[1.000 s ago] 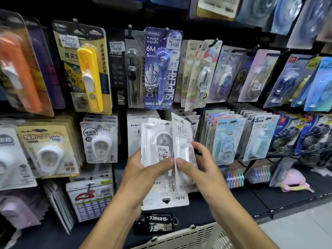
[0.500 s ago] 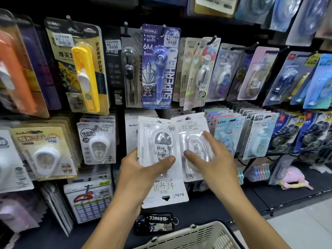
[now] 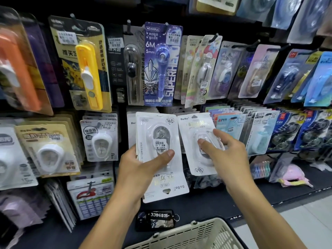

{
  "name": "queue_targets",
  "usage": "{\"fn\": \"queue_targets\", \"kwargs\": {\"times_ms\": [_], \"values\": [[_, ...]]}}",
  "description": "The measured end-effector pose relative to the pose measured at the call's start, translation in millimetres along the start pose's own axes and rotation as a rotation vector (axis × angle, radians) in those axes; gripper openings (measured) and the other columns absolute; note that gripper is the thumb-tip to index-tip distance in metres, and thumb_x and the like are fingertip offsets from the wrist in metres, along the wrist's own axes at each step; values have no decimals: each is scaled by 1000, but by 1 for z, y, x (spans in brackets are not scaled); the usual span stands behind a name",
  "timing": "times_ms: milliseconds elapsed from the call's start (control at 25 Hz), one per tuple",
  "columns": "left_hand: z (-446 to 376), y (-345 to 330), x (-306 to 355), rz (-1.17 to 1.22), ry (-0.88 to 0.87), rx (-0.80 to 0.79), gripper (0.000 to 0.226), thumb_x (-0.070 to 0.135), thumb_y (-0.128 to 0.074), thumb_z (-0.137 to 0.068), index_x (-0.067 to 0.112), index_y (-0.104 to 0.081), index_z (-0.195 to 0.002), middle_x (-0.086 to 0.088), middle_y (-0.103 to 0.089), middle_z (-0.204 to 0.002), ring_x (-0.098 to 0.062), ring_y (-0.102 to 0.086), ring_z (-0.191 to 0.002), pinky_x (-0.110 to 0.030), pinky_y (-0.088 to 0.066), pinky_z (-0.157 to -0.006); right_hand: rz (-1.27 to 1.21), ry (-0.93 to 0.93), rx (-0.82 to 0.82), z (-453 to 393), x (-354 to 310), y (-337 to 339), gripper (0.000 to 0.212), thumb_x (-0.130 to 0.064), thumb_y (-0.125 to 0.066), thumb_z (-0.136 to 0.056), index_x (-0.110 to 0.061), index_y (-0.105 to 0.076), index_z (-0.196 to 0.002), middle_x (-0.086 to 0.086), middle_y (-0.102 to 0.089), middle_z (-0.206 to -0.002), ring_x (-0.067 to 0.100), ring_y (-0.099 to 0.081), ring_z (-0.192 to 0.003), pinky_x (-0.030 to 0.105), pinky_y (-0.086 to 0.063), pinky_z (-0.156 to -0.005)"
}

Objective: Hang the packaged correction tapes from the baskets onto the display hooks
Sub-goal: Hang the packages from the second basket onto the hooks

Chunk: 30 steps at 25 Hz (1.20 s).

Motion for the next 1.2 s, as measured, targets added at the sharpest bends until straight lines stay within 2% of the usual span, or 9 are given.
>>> {"fn": "queue_targets", "kwargs": {"times_ms": [160, 320, 560, 760, 880, 960, 1000, 1080, 1200], "values": [[-2, 0, -1, 30, 2, 43, 46, 35, -93, -53, 33, -78, -97, 5, -82, -96, -17, -79, -88, -34, -62, -75, 107, -21, -39, -2, -5, 7, 70, -58, -76, -70, -33, -61, -134, -11, -57, -136, 19, -59, -123, 46, -49, -103], [-3, 1, -2, 68, 16, 65, 54, 33, -93, -55, 27, -73, -105, 5, -82, -95, -14, -79, -86, -23, -62, -64, 44, 0, -66, 1, -2, 4, 61, -48, -80, -79, -32, -61, -135, -9, -56, -141, 8, -49, -123, 32, -39, -99], [-3, 1, -1, 52, 20, 65, 55, 35, -93, -55, 27, -73, -106, 6, -82, -95, -14, -79, -86, -32, -62, -72, 75, -32, -18, 2, -3, 8, 68, -57, -72, -70, -35, -60, -133, -8, -61, -135, 20, -63, -116, 49, -51, -101], [-1, 0, -1, 39, 26, 35, 56, 41, -91, -57, 30, -70, -107, 9, -81, -96, -10, -79, -85, -23, -61, -65, 249, 50, -160, 0, -4, -5, 57, -45, -68, -92, -24, -52, -143, -3, -44, -150, 18, -45, -135, 43, -39, -112], [-2, -2, 0, 16, 53, 4, 52, 46, -90, -56, 31, -72, -102, 9, -81, -92, -8, -78, -82, -17, -58, -59, 44, 83, -387, 11, -7, -13, 61, -54, -76, -81, -37, -55, -136, -13, -60, -131, 3, -61, -116, 28, -51, -94], [-1, -3, -1, -23, 104, -14, 56, 55, -88, -54, 28, -74, -101, 4, -82, -89, -14, -79, -83, -27, -63, -63, -146, -55, -757, 27, -5, -26, 71, -37, -89, -73, -37, -54, -135, -5, -73, -118, 9, -72, -102, 26, -58, -82], [-1, -5, -1, -22, 138, -33, 58, 55, -88, -54, 26, -75, -103, -1, -82, -90, -20, -79, -85, -36, -64, -68, -191, -86, -827, 31, -1, -30, 66, -22, -88, -75, -31, -57, -133, -1, -76, -112, 14, -74, -99, 26, -59, -79], [0, -7, -2, 34, 177, -64, 54, 39, -90, -62, 19, -75, -110, -8, -81, -97, -27, -79, -90, -42, -65, -73, -233, -134, -722, 33, 2, -33, 40, -11, -82, -82, -19, -68, -118, 4, -79, -97, 17, -76, -82, 26, -58, -64], [-2, -3, -1, 73, 143, 34, 31, 8, -81, -81, 19, -73, -110, 0, -82, -99, -22, -79, -91, -38, -65, -71, -202, -255, -546, 31, 9, -25, 18, -25, -76, -88, -11, -71, -99, 8, -75, -81, 17, -66, -56, 26, -51, -44]]}}
Point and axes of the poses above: each hand's wrist, its own z-axis away from the middle knuckle, its own y-axis out of the back of the hand, x = y × z, the point moved 2 cm from there along -z, towards the middle knuckle
